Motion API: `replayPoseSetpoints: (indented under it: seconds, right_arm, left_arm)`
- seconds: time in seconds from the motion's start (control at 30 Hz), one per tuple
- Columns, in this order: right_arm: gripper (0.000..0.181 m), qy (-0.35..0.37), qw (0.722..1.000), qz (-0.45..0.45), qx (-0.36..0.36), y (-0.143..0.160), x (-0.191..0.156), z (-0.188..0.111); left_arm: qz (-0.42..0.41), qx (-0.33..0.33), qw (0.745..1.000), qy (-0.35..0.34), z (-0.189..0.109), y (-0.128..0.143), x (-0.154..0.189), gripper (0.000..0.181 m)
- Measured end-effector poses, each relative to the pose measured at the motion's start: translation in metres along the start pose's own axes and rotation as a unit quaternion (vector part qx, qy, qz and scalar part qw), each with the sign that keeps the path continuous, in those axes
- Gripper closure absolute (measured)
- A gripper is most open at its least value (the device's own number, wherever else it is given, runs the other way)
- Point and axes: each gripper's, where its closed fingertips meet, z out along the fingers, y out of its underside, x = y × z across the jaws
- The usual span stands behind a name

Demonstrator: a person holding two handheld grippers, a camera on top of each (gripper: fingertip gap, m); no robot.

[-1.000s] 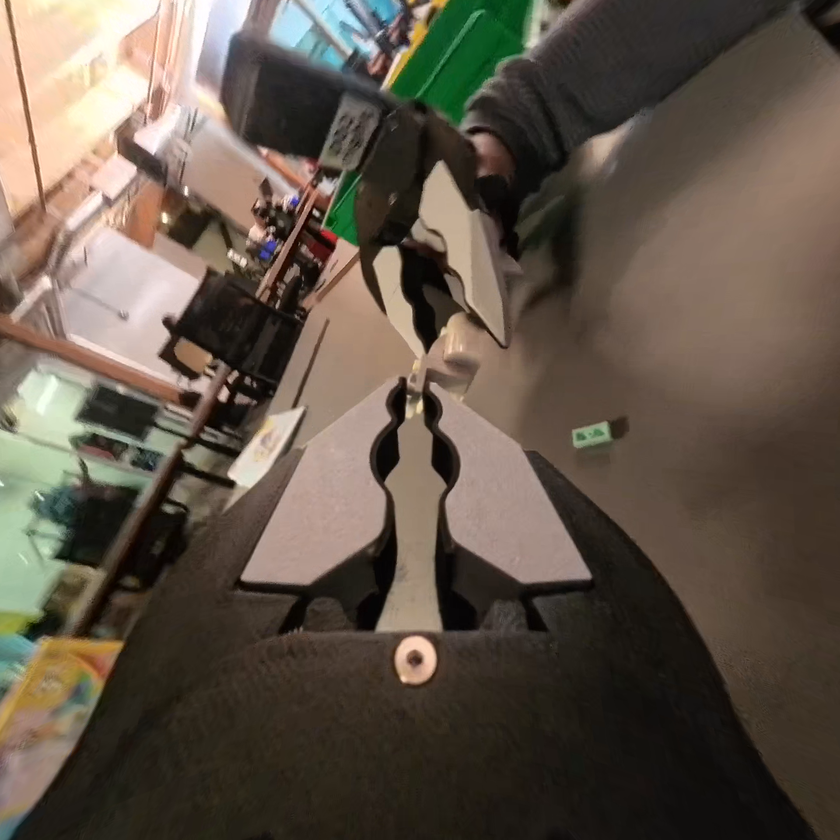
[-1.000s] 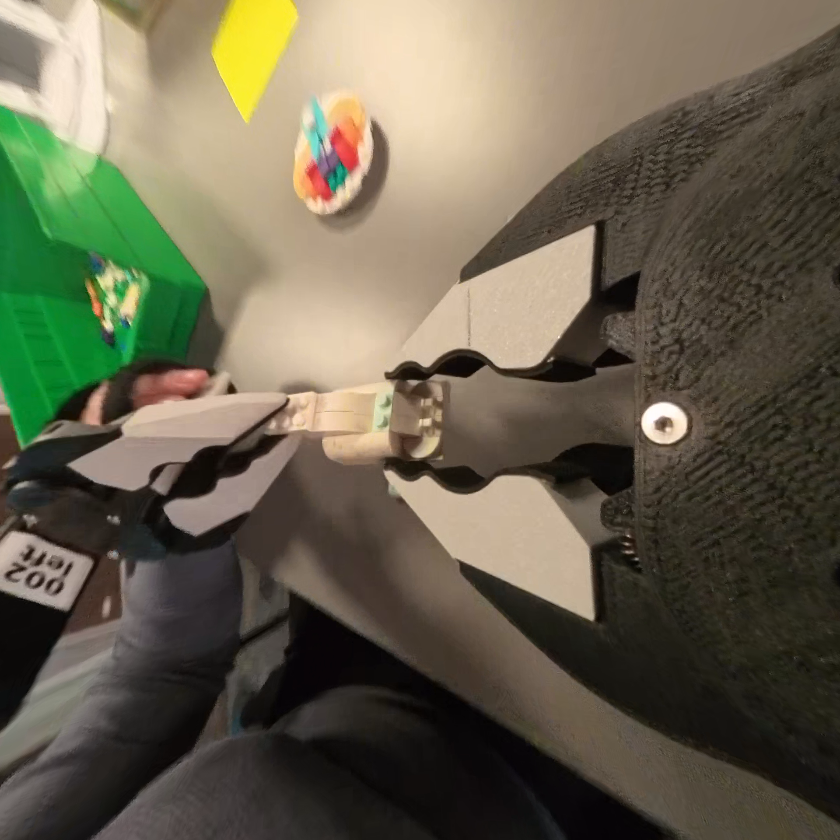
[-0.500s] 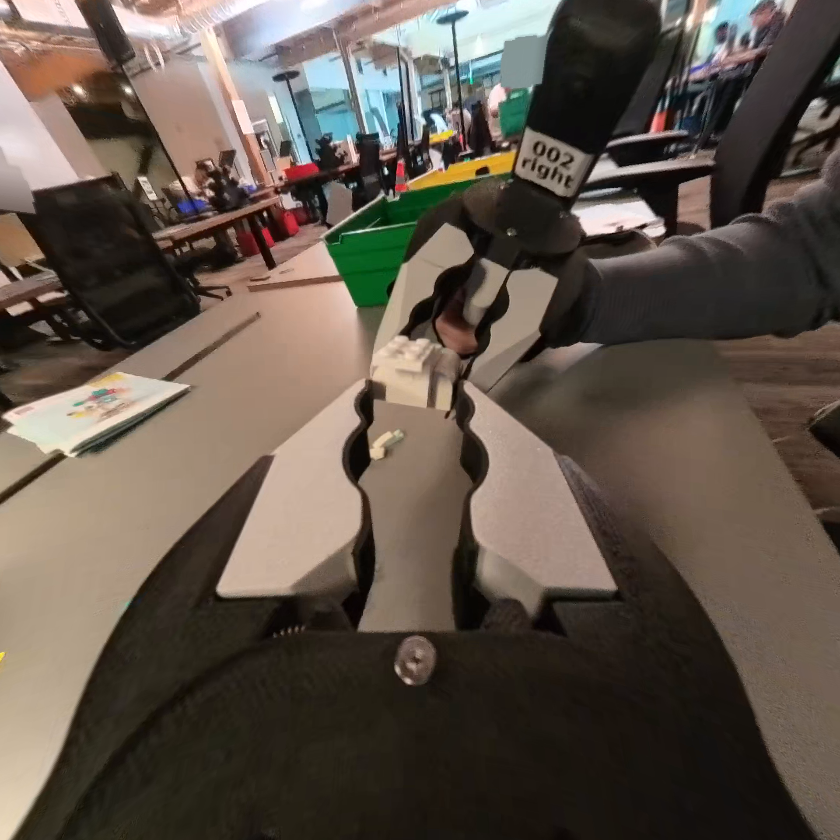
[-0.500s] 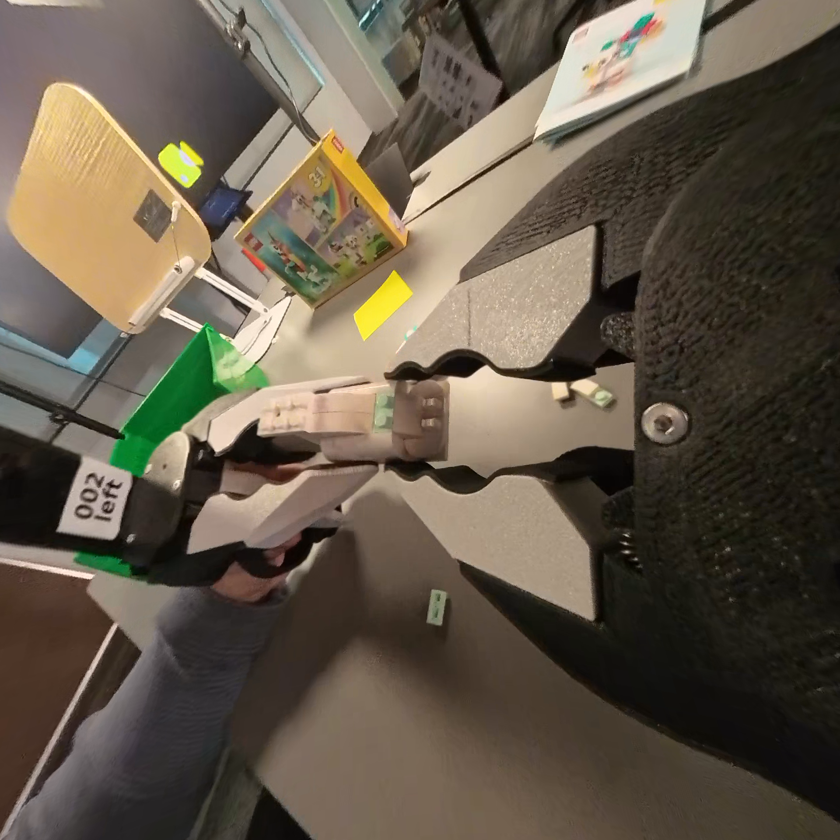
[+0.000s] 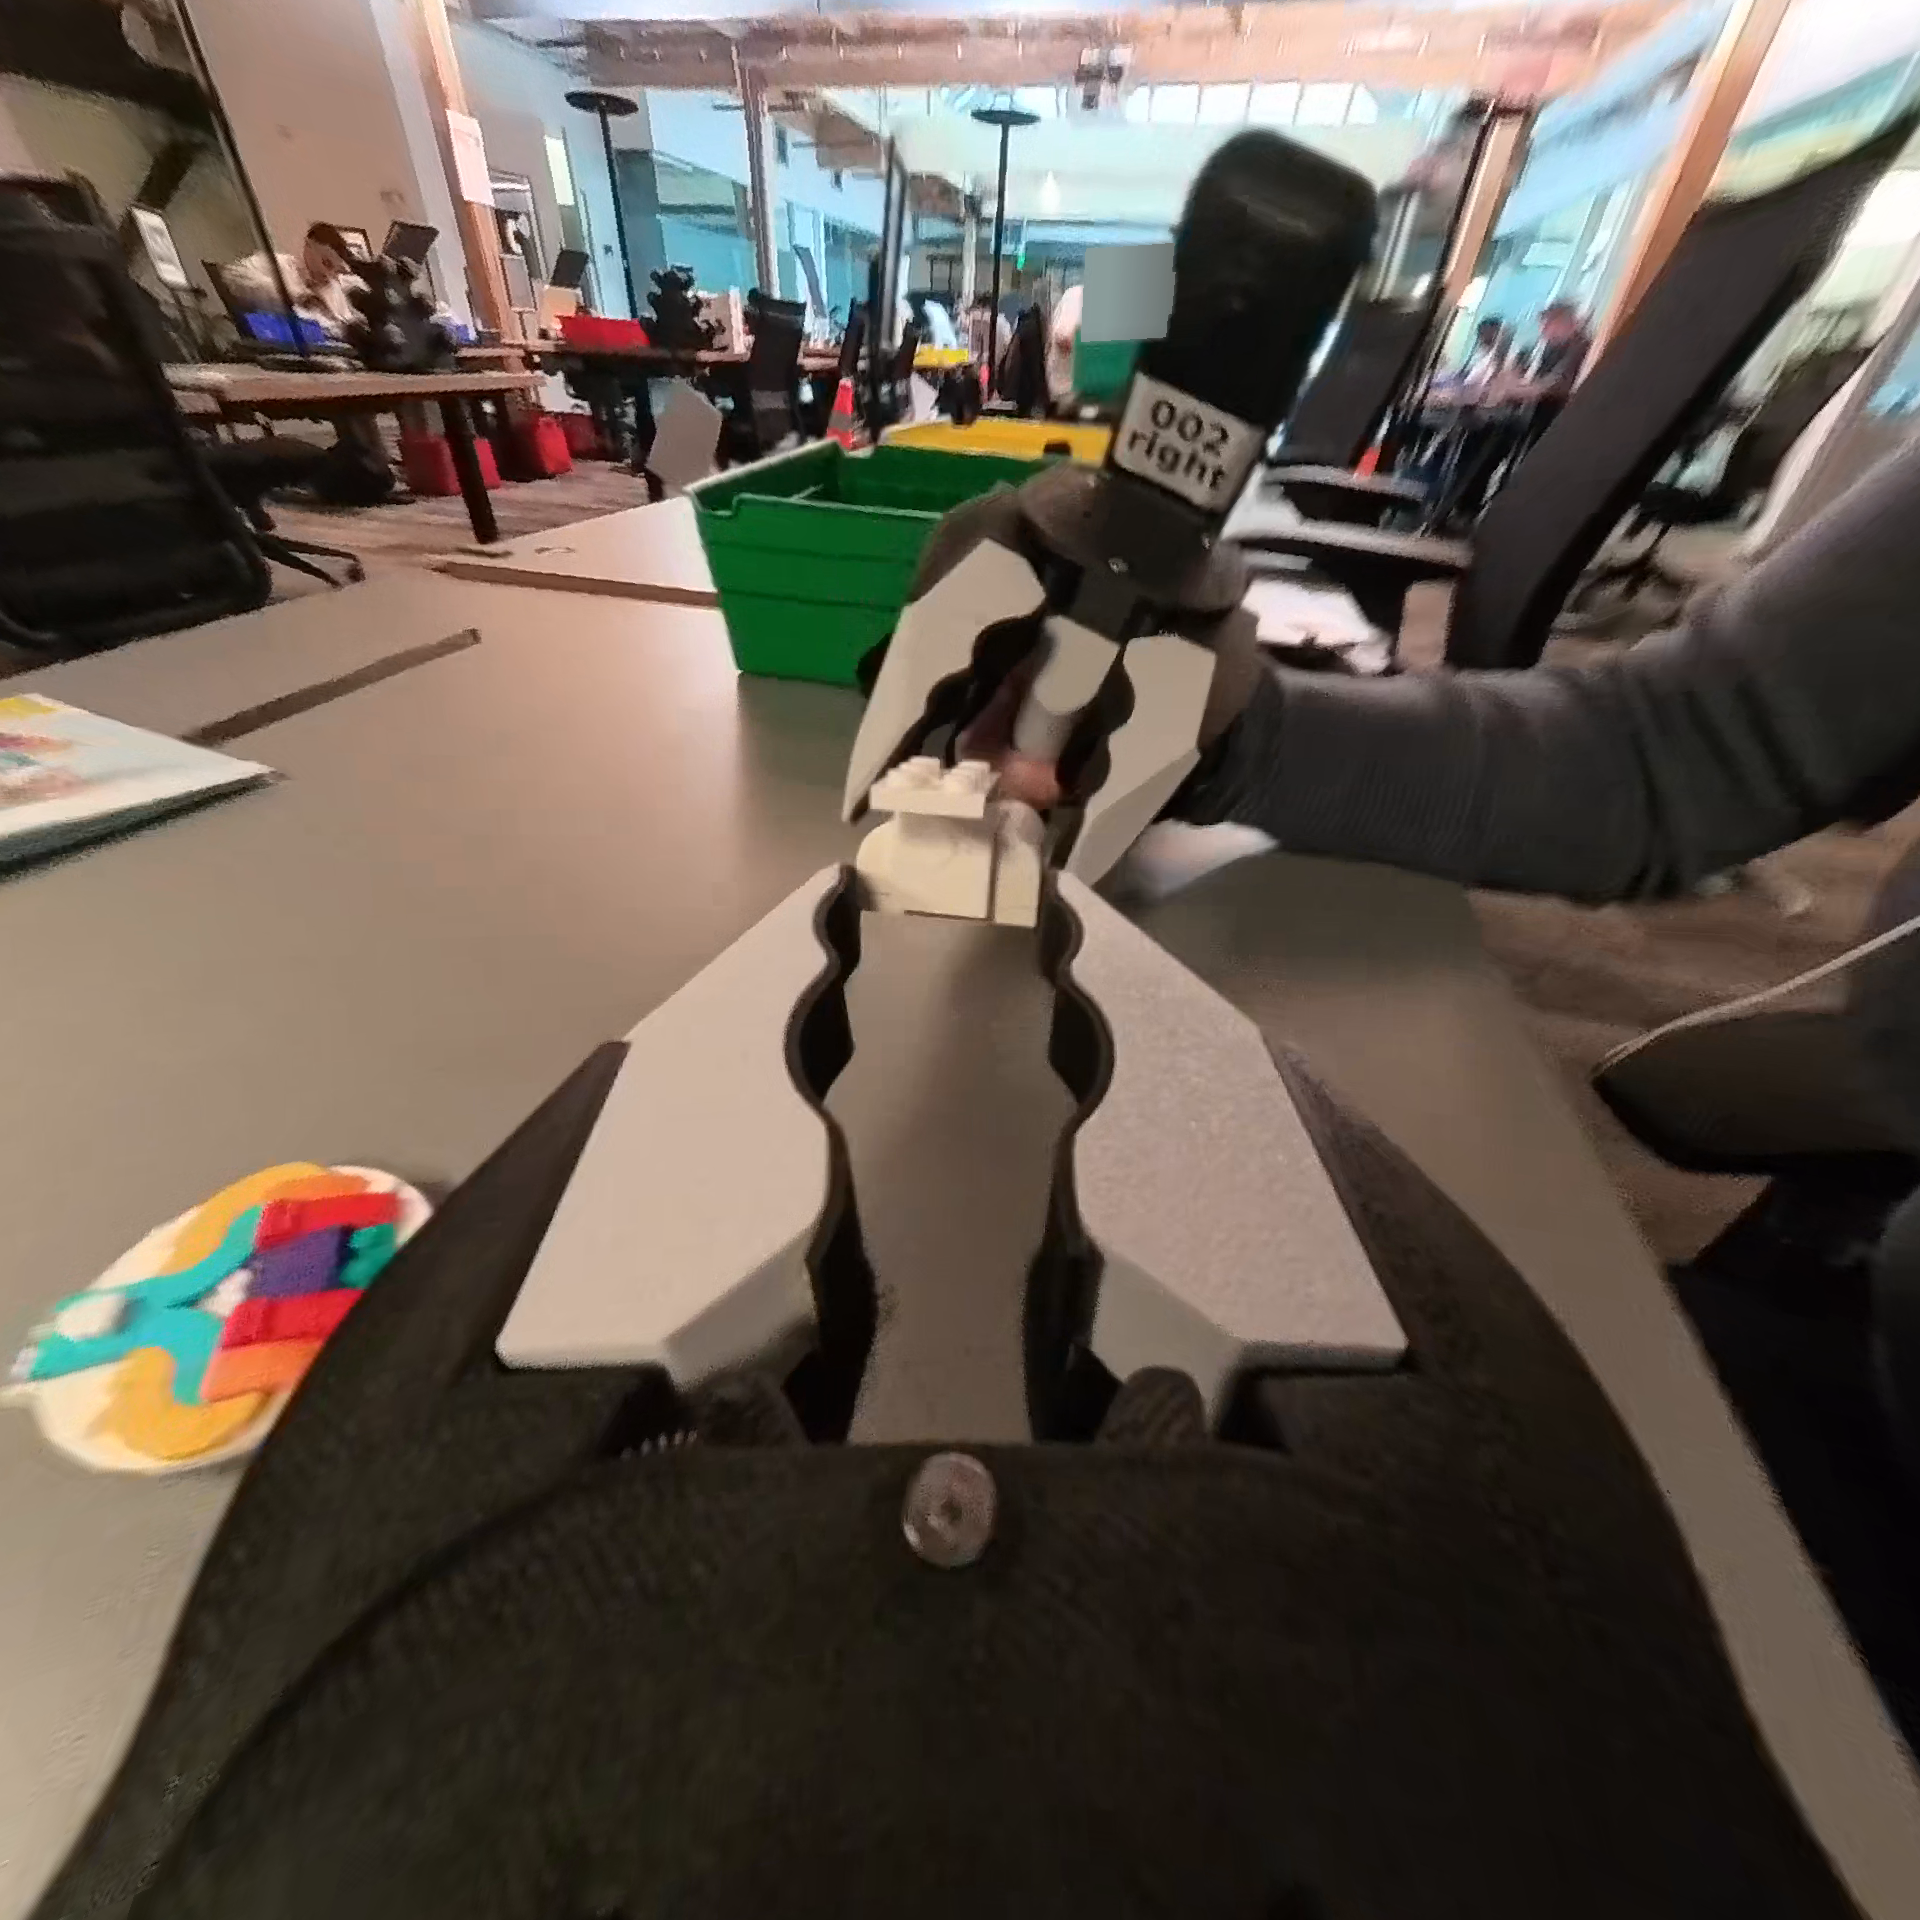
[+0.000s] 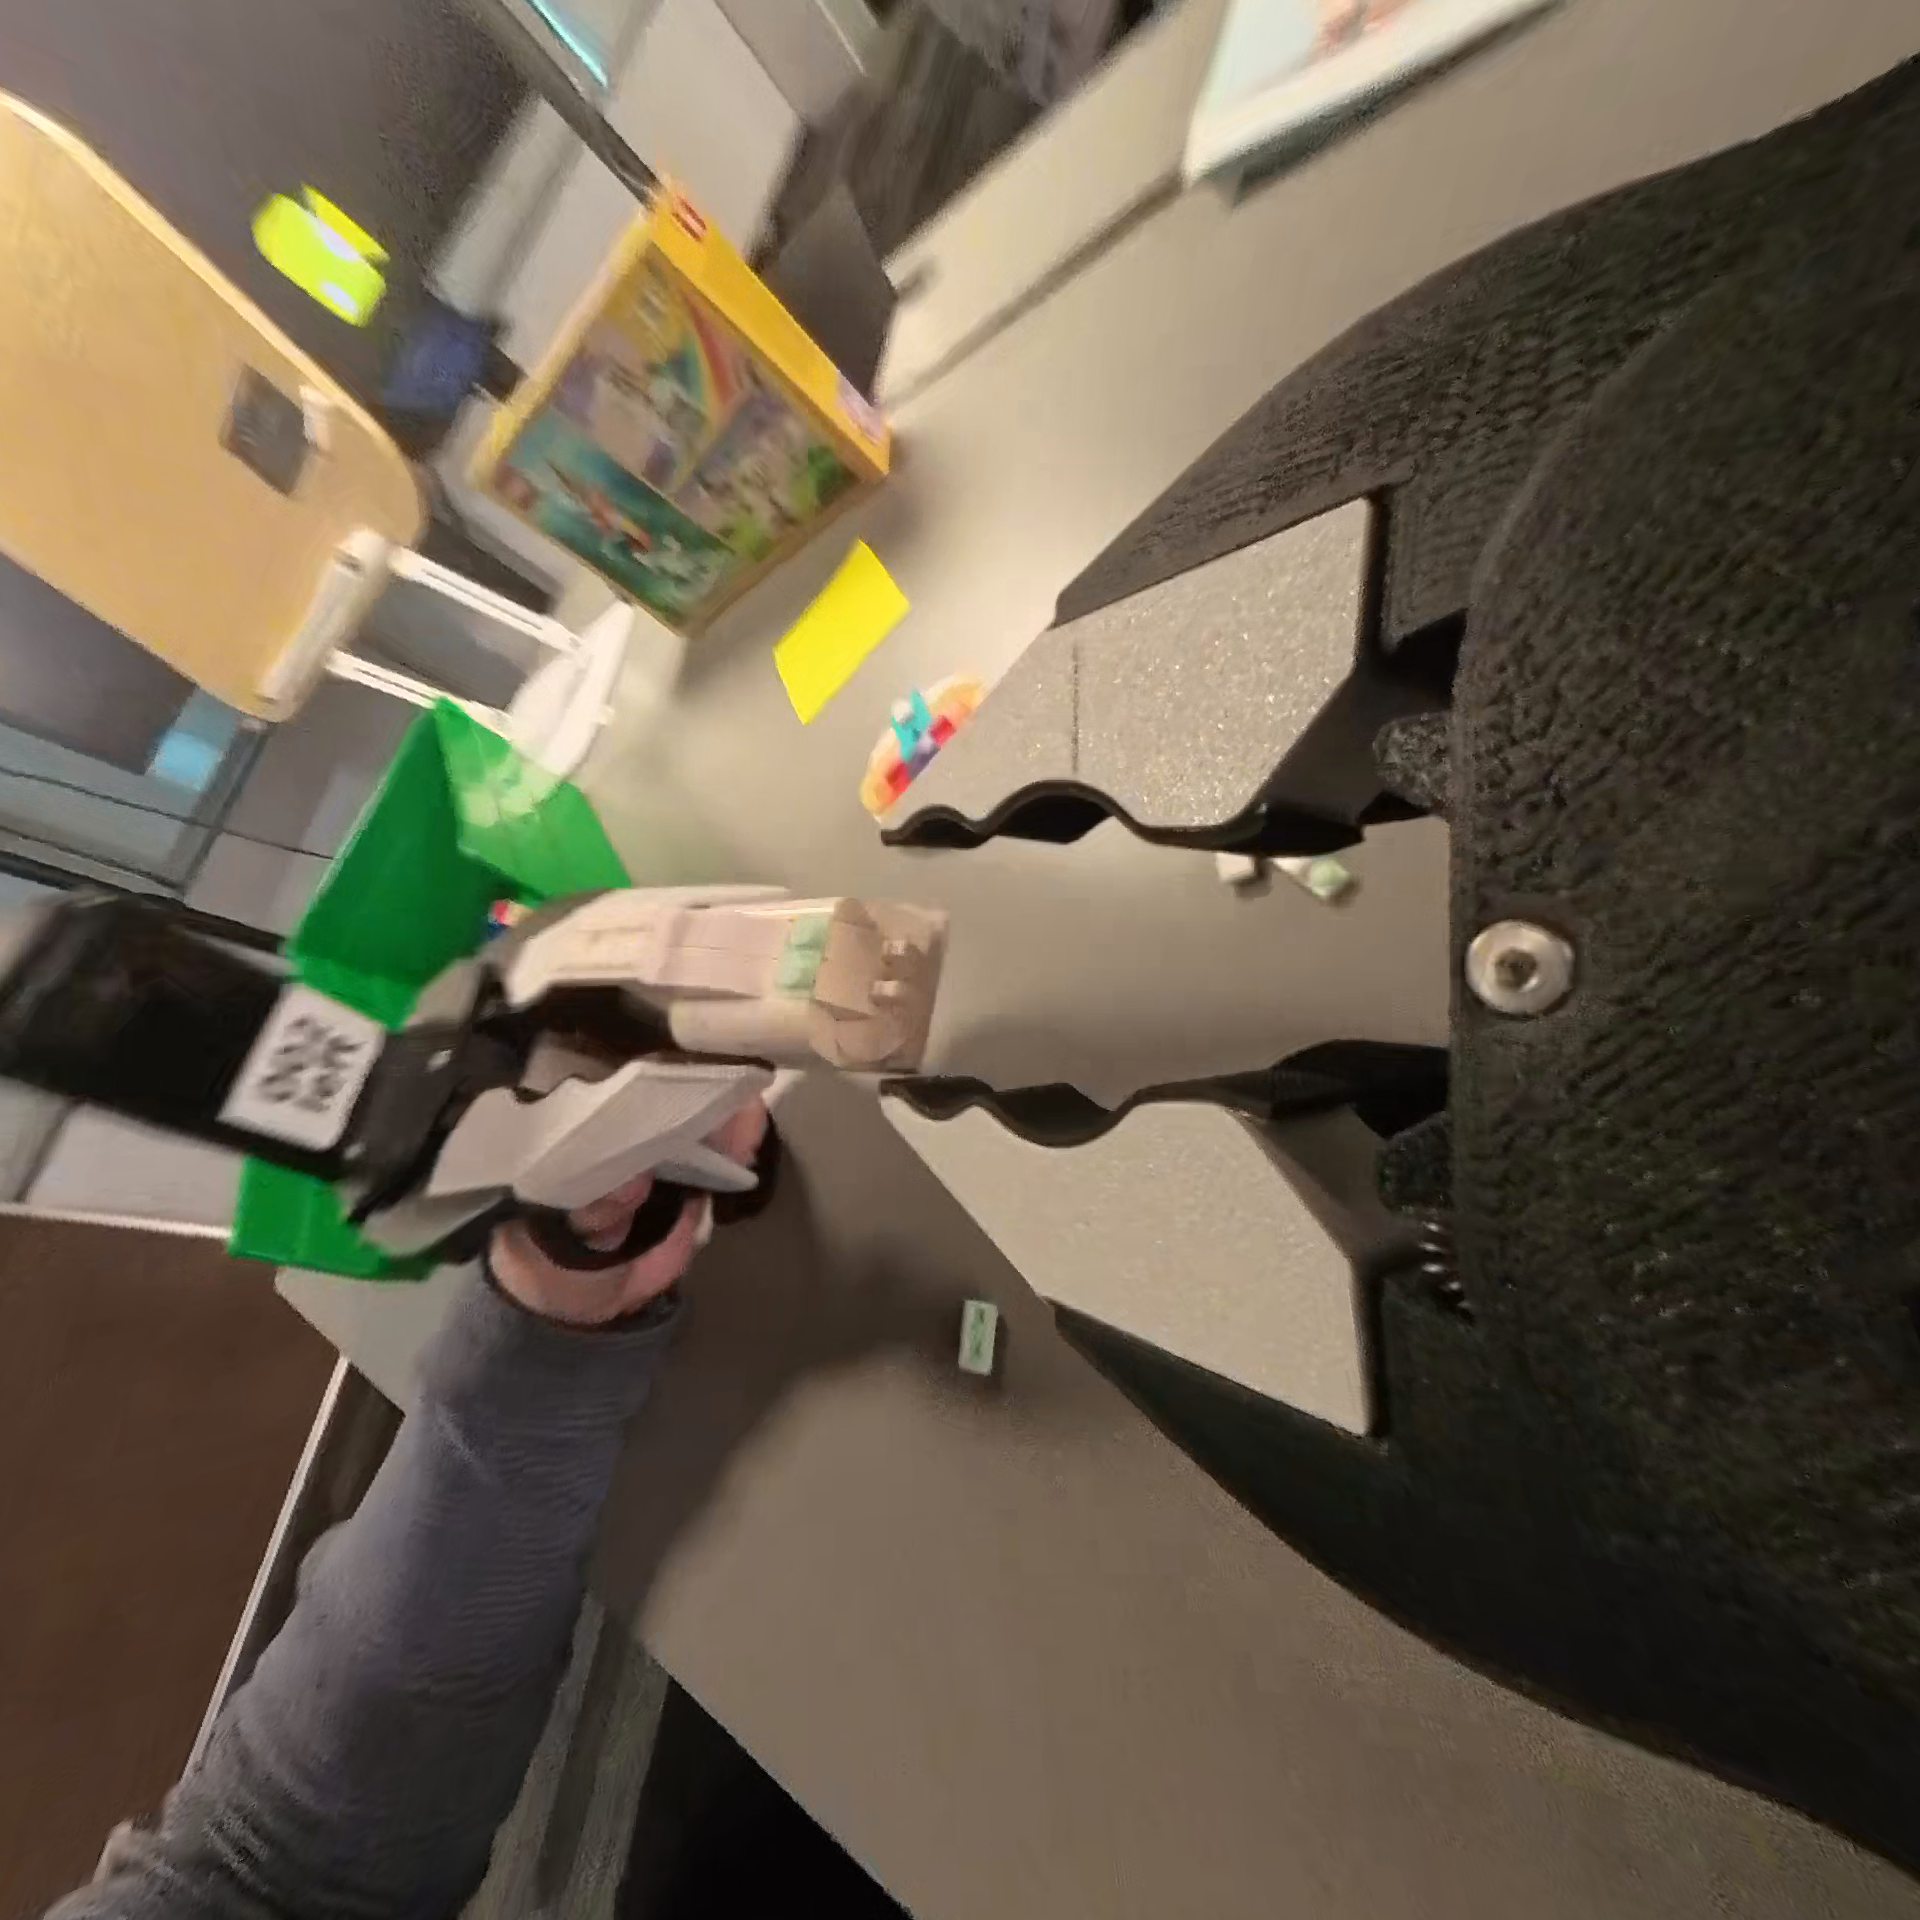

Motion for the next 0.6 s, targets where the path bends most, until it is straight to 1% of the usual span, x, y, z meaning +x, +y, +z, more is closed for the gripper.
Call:
replayPoseSetpoints:
  seconds: [0.1, 0.17, 0.23, 0.3, 0.37, 0.47, 0.5, 0.57, 0.6]
  right_arm:
    - [0.147, 0.037, 0.995, -0.093, 0.023, -0.015, -0.003, -0.003]
    - [0.151, 0.046, 0.989, -0.137, 0.012, -0.016, -0.007, 0.0]
    - [0.161, 0.054, 0.985, -0.163, -0.003, -0.012, -0.008, 0.002]
    - [0.166, 0.061, 0.984, -0.167, 0.0, -0.014, -0.006, 0.001]
    - [0.17, 0.075, 0.984, -0.163, 0.002, -0.016, -0.002, -0.001]
    - [0.173, 0.085, 0.984, -0.154, 0.009, -0.019, 0.0, 0.0]
    - [0.173, 0.079, 0.986, -0.148, 0.012, -0.02, -0.002, 0.002]
    - [0.172, 0.07, 0.987, -0.14, 0.019, -0.021, -0.006, 0.006]
    - [0.172, 0.066, 0.988, -0.14, 0.018, -0.02, -0.008, 0.007]
  left_arm:
    - [-0.098, 0.026, 0.994, 0.046, -0.003, -0.005, 0.001, 0.148]
    - [-0.152, 0.033, 0.985, 0.078, -0.004, -0.006, 0.003, 0.148]
    - [-0.199, 0.043, 0.974, 0.1, -0.006, -0.007, 0.002, 0.148]
    - [-0.23, 0.043, 0.965, 0.121, -0.006, -0.007, 0.003, 0.148]
    - [-0.237, 0.045, 0.963, 0.119, -0.005, -0.007, 0.002, 0.148]
    - [-0.248, 0.079, 0.959, 0.113, -0.005, -0.013, -0.001, 0.147]
    - [-0.251, 0.086, 0.957, 0.116, -0.005, -0.015, 0.0, 0.146]
    - [-0.263, 0.081, 0.952, 0.136, 0.0, -0.015, 0.006, 0.13]
    - [-0.271, 0.08, 0.947, 0.151, 0.002, -0.015, 0.01, 0.133]
